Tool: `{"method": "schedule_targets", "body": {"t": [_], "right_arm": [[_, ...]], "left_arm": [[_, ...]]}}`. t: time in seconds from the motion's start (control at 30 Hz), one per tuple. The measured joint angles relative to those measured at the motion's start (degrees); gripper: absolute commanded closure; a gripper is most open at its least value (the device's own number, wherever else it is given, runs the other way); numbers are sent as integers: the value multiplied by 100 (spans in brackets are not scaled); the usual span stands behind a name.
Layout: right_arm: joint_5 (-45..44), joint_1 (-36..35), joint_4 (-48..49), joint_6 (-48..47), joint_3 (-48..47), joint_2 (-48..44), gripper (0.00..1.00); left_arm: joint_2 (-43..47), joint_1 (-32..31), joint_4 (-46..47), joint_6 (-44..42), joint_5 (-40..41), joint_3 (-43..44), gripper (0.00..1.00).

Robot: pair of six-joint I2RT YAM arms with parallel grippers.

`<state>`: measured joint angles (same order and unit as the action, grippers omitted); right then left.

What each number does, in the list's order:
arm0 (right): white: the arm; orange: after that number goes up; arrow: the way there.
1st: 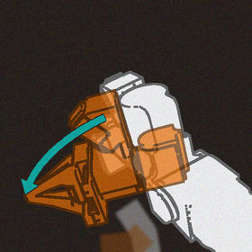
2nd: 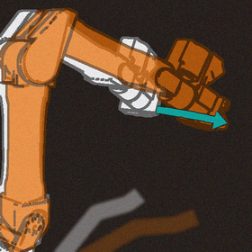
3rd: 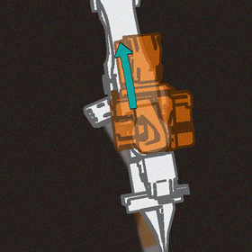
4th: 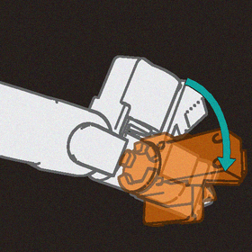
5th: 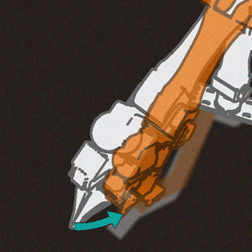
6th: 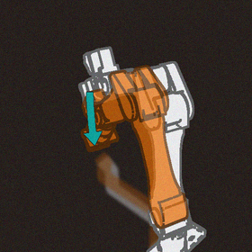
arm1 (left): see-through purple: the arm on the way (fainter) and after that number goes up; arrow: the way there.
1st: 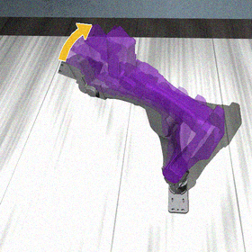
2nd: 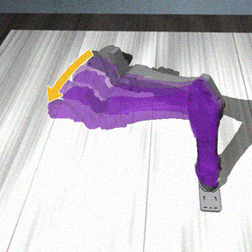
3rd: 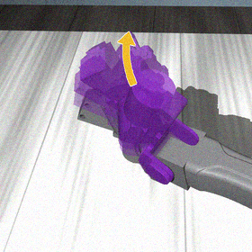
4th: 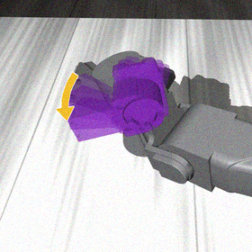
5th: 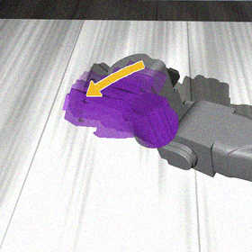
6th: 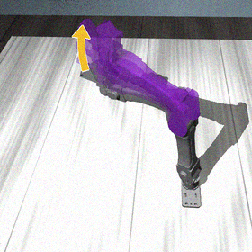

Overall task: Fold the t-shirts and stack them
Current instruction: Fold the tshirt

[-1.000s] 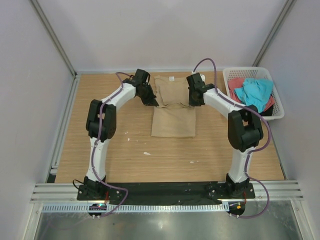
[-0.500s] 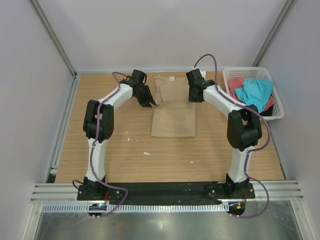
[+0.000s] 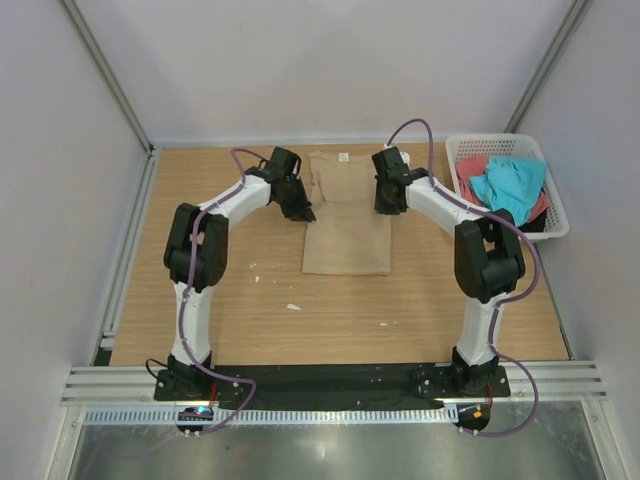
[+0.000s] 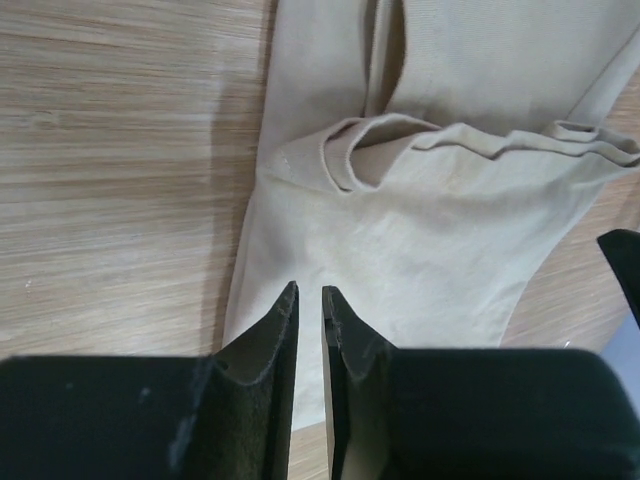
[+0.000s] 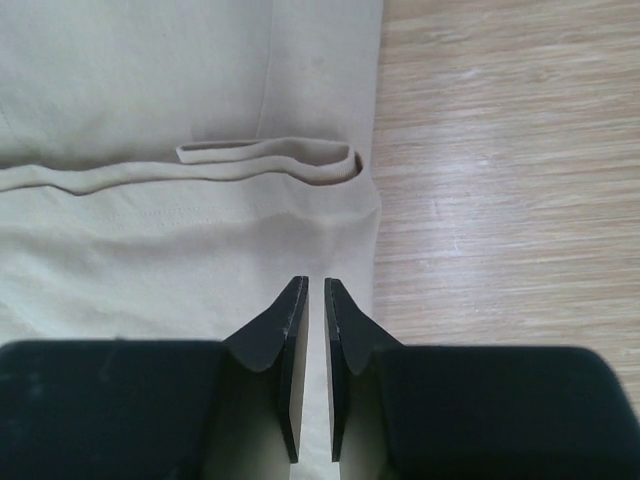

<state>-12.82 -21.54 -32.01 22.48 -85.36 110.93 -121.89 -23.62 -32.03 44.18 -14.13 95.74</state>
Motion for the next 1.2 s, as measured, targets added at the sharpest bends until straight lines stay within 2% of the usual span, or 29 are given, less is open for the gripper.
{"method": "schedule_targets", "body": {"t": [0.43,0.5,0.57,0.67,0.77,0.87,1.0,1.07,1.2], "right_arm": [[50,229,372,13,2,542,79],[55,247,326,9,4,544,75],[94,260,254,-2,0,476,66],[332,264,-57,-24,31,175,57],[776,264,-175,-4,516,-636,47],[1250,264,-275,59,1340,-1626,45],[1668,264,-352,146,2229,-2365,46],[1823,264,-337,151,2492,-2435,47],[2061,264,-286,149,2850,-2428,47]], "left_arm": [[-1178,160,-214,-76,0,1552,74],[-1259,234,-275,-72,-153,1731,73],[-1272,334,-393,-118,-339,1856,70],[-1095,490,-577,-269,-457,1897,62],[-404,590,-638,-396,-481,1307,59],[857,584,-623,-468,-487,52,57],[2184,358,-396,-540,-522,-1462,57],[2430,223,-236,-544,-553,-2044,56],[2363,42,13,-503,-664,-2852,58]]}}
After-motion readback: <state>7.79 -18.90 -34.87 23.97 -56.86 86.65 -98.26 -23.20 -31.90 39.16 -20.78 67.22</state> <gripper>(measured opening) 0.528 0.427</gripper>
